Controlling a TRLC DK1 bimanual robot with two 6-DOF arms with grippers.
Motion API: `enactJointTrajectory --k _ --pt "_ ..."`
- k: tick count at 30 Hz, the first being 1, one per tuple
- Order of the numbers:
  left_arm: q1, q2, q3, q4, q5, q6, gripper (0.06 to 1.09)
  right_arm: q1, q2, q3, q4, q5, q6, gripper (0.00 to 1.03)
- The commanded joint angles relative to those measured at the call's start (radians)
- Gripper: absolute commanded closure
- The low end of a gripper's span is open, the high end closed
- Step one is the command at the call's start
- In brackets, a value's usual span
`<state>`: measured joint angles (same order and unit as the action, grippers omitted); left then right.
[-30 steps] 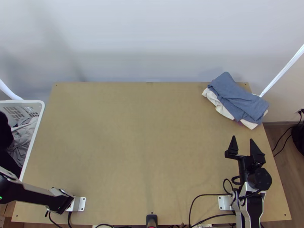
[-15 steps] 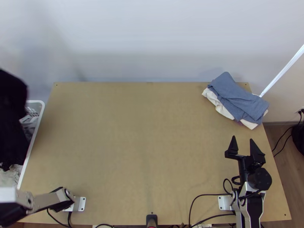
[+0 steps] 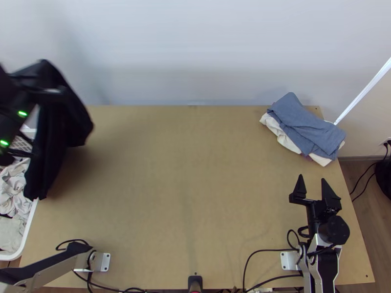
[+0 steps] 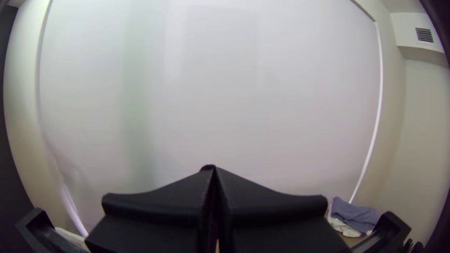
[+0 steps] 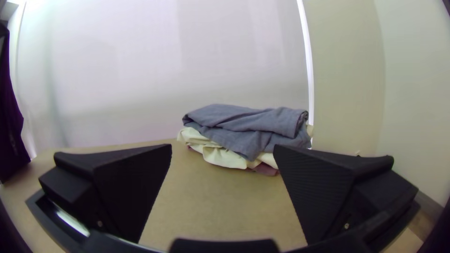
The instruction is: Fold the t-shirt
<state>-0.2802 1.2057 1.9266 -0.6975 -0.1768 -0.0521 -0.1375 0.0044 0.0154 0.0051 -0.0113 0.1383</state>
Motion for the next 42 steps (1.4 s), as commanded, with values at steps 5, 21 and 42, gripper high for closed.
enactJointTrajectory --k 5,21,42 --pt "-0.350 -0.021 -0.100 0.119 -0.116 0.014 1.05 0.006 -0.006 -0.006 -0.014 0.008 0.014 0.05" --pt "-0.890 0.249 -0.169 0.423 -0.251 0.058 1.05 0.006 -0.006 -0.006 -0.014 0.008 0.014 0.05" --pt "-0.875 0.316 -0.508 0.392 -0.064 -0.118 1.05 0.006 -0.006 -0.006 -0.014 0.008 0.014 0.04"
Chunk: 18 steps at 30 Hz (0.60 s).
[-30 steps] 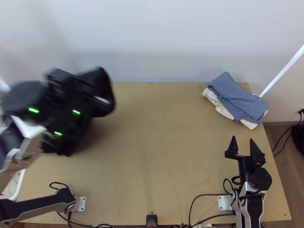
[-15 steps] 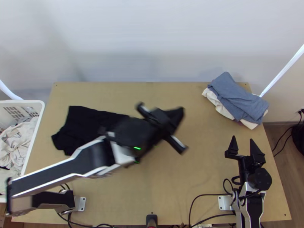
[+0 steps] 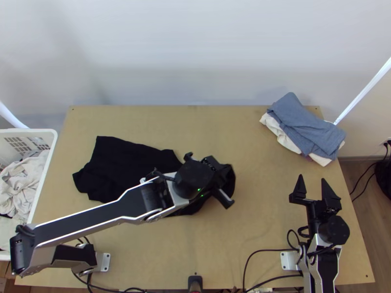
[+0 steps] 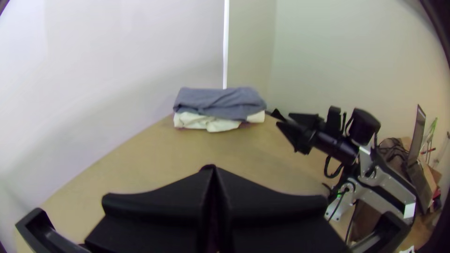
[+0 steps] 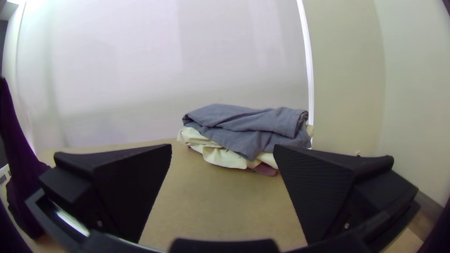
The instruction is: Fold the t-shirt
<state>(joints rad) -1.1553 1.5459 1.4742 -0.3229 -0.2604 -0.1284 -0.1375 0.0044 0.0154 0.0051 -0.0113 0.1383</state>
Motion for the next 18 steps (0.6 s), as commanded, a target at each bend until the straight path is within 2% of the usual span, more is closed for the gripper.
enactJointTrajectory --k 1,10,11,12,14,15,18 --pt "-0.003 -0.021 -0.069 0.018 0.027 -0.050 1.05 0.006 -0.006 -0.006 -0.014 0.008 0.012 0.04" --pt "-0.043 0.063 -0.083 0.056 0.132 -0.122 1.05 0.006 -0.006 -0.006 -0.014 0.008 0.014 0.04" --pt "-0.044 0.065 -0.078 0.056 0.170 -0.129 1.00 0.006 -0.006 -0.006 -0.014 0.008 0.012 0.05" --pt "-0.050 0.063 -0.078 0.071 0.185 -0.132 0.82 0.006 -0.006 -0.006 -0.014 0.008 0.012 0.05" --pt "-0.053 0.065 -0.066 0.105 0.210 -0.134 0.27 0.006 -0.006 -0.006 -0.014 0.008 0.012 0.05" --pt "-0.049 0.072 -0.046 0.102 0.247 -0.137 0.08 0.006 -0.006 -0.006 -0.014 0.008 0.012 0.04" --pt "-0.027 0.077 0.021 0.071 0.273 -0.185 0.10 0.006 -0.006 -0.006 -0.014 0.008 0.012 0.05"
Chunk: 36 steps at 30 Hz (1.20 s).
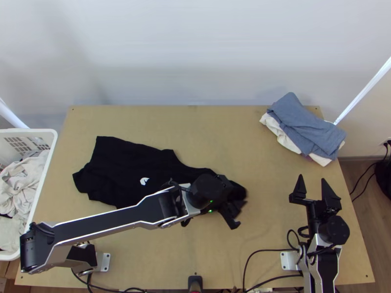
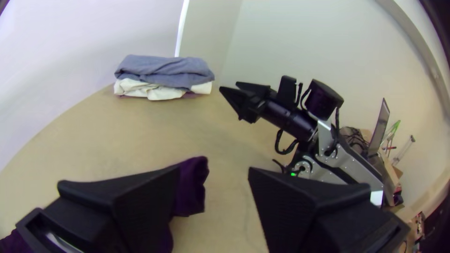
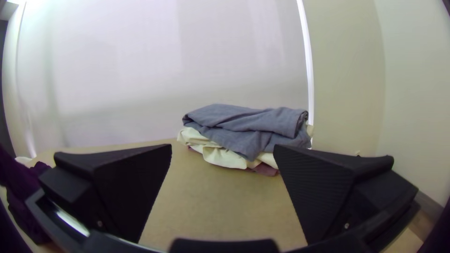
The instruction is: Fold the t-shirt
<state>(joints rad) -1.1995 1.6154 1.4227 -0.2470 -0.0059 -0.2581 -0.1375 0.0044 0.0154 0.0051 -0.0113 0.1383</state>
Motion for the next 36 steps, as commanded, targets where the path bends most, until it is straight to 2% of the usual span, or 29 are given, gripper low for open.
enactJointTrajectory --k 1,4,8,14,21,28,36 --pt "0.032 0.003 0.094 -0.029 0.020 -0.099 0.10 0.006 -0.006 -0.006 -0.014 0.008 0.012 0.04" --pt "0.090 -0.015 0.166 -0.035 0.020 -0.159 0.10 0.006 -0.006 -0.006 -0.014 0.008 0.012 0.05" --pt "0.198 -0.052 0.239 -0.044 0.035 -0.159 0.10 0.006 -0.006 -0.006 -0.014 0.008 0.012 0.04" --pt "0.413 -0.060 0.343 -0.193 0.037 -0.155 0.10 0.006 -0.006 -0.006 -0.014 0.008 0.012 0.04" --pt "0.664 -0.123 0.366 -0.302 0.037 -0.078 0.10 0.006 -0.006 -0.006 -0.014 0.008 0.012 0.05" --pt "0.882 -0.190 0.371 -0.477 0.037 -0.035 0.10 0.006 -0.006 -0.006 -0.014 0.008 0.012 0.05" --pt "1.061 -0.256 0.324 -0.653 0.037 0.002 0.10 0.006 -0.006 -0.006 -0.014 0.008 0.012 0.05"
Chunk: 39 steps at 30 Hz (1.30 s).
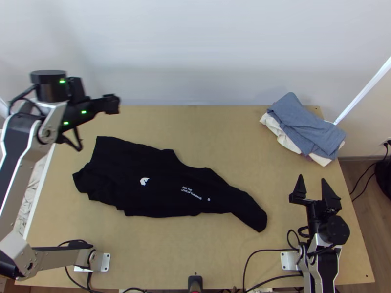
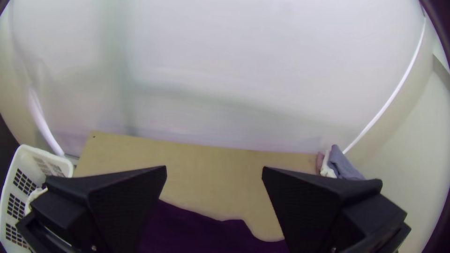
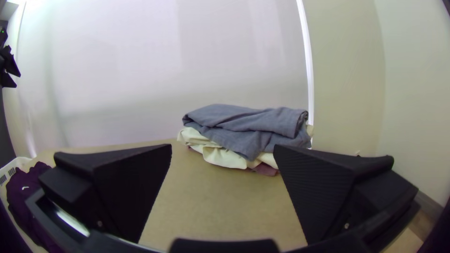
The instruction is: Fold the t-shirt
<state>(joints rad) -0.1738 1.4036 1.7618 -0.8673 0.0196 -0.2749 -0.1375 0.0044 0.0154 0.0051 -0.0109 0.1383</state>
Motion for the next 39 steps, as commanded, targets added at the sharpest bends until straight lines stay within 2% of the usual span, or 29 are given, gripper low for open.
enactJointTrajectory --k 1,11,16,21,28,33,39 --pt "0.056 -0.055 -0.032 -0.044 0.011 0.019 0.10 0.006 -0.006 -0.006 -0.014 0.008 0.012 0.05" --pt "0.114 -0.144 -0.202 -0.081 0.017 0.017 0.10 0.078 -0.004 -0.006 -0.016 0.008 0.018 0.05" --pt "0.244 -0.132 -0.263 -0.068 0.198 0.029 0.10 0.111 0.055 -0.006 -0.020 0.008 0.017 0.04" --pt "0.346 -0.132 -0.331 -0.049 0.260 0.072 0.10 0.260 0.029 -0.006 -0.019 0.009 0.038 0.05" --pt "0.477 -0.132 -0.475 0.044 0.335 0.108 0.10 0.273 0.028 0.046 -0.019 0.003 0.023 0.05" --pt "0.501 -0.134 -0.516 0.083 0.359 0.108 0.10 0.348 0.213 0.172 0.006 -0.001 -0.011 0.05" --pt "0.527 -0.135 -0.521 0.119 0.382 0.102 0.10 0.437 0.634 0.477 0.009 0.000 -0.014 0.05"
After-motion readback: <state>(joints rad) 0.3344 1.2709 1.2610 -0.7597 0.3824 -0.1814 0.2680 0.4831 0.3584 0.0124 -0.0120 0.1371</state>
